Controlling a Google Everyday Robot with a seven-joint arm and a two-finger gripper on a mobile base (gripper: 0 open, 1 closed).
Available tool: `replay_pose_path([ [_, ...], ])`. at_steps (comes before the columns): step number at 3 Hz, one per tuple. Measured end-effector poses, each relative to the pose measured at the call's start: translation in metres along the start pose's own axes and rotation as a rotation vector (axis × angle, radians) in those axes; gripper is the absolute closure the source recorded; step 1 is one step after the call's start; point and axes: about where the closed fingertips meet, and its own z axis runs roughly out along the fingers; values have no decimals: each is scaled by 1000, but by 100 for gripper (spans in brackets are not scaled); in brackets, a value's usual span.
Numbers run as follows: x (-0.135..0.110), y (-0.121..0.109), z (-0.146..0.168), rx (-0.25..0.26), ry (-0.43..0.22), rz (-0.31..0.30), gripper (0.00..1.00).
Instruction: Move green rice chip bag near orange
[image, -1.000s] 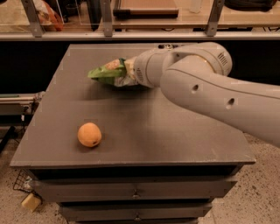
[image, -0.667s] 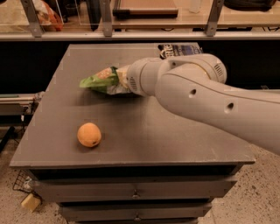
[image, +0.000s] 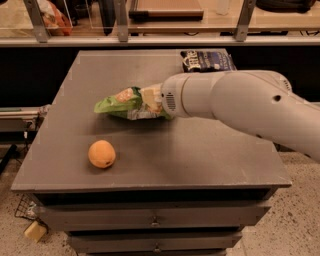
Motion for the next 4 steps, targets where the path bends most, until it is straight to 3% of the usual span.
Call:
replay_pose_path([
  [1, 11, -9, -10, -41, 26, 45, 100],
  [2, 21, -16, -9, -88, 74, 81, 84],
  [3, 31, -22, -6, -128, 122, 114, 53],
  [4, 35, -23, -5, -142, 143, 125, 30],
])
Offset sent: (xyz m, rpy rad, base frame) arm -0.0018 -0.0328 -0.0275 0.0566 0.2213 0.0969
